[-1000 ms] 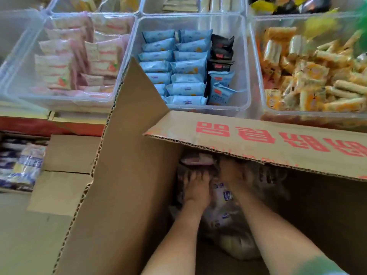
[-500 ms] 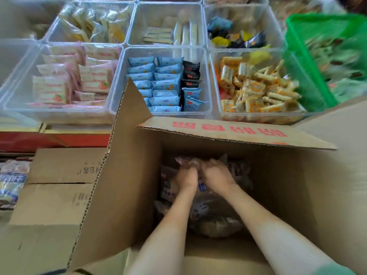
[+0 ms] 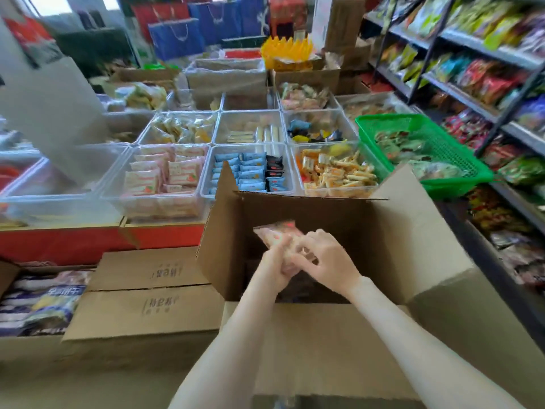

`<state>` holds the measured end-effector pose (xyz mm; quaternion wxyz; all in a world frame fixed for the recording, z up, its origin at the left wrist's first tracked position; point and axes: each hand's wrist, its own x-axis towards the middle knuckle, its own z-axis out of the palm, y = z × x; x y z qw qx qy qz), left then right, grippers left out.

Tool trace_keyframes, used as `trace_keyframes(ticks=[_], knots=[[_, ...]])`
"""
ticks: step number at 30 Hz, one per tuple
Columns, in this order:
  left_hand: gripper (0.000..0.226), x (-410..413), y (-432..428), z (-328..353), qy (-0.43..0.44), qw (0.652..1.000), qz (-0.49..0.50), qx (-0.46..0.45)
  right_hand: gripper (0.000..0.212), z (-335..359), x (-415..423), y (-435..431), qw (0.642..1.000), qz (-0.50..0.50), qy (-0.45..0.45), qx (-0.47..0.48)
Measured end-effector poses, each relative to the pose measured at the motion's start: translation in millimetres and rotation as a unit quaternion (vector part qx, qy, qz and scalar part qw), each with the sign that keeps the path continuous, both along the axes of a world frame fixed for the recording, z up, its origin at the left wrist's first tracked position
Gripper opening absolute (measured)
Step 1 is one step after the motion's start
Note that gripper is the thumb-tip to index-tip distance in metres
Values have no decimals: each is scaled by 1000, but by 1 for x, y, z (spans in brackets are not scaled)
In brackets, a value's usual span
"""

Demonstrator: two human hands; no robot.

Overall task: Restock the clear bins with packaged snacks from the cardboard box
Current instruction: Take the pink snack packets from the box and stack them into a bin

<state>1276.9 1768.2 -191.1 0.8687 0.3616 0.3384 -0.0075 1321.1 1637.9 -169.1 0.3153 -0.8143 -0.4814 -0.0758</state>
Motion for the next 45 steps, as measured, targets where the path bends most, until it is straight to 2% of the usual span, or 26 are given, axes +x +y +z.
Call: trace_keyframes(ticks=[2, 4, 6, 7, 8, 13, 17, 21, 23, 25, 28, 33, 35, 37, 40, 43, 45], knots=[[40, -22, 2, 27, -54, 998, -32, 19, 16, 24, -5, 1, 983, -105, 127, 83], [41, -42, 6, 52, -84, 993, -68, 47, 30, 50, -12, 10, 940, -156, 278, 123], [44, -56, 13, 70, -97, 988, -86, 82, 49, 69, -17, 22, 861, -123, 475, 132], [45, -62, 17, 78, -104, 984, -96, 105, 52, 75, -20, 27, 825, -101, 539, 139], [46, -68, 22, 86, -107, 981, -104, 127, 53, 79, -22, 32, 806, -83, 567, 148], [28, -102, 74, 126, -117, 967, -148, 172, 35, 115, -42, 78, 797, -19, 567, 209], [26, -143, 139, 142, -126, 961, -149, 196, 38, 137, -66, 142, 799, 6, 567, 200], [35, -183, 215, 144, -120, 954, -146, 233, 38, 134, -99, 212, 775, 30, 603, 186], [32, -200, 246, 140, -114, 953, -157, 232, 32, 130, -113, 241, 769, 33, 615, 170], [24, -213, 273, 133, -107, 955, -169, 217, 20, 125, -125, 263, 773, 30, 611, 167], [21, -222, 302, 121, -87, 954, -191, 214, 15, 112, -136, 286, 779, 35, 604, 166], [36, -217, 334, 108, -51, 962, -198, 180, 18, 86, -125, 318, 747, -9, 646, 158], [50, -211, 351, 97, -51, 970, -174, 160, 14, 78, -109, 329, 719, -50, 666, 194], [60, -202, 370, 86, -36, 979, -132, 154, 20, 70, -86, 340, 693, -90, 678, 230], [62, -176, 395, 73, -37, 988, -81, 127, 23, 62, -53, 361, 675, -115, 687, 243], [59, -137, 416, 71, -63, 988, -78, 116, 23, 57, -27, 384, 653, -116, 699, 268], [54, -109, 426, 72, -77, 987, -78, 117, 17, 56, -12, 397, 657, -101, 691, 284]])
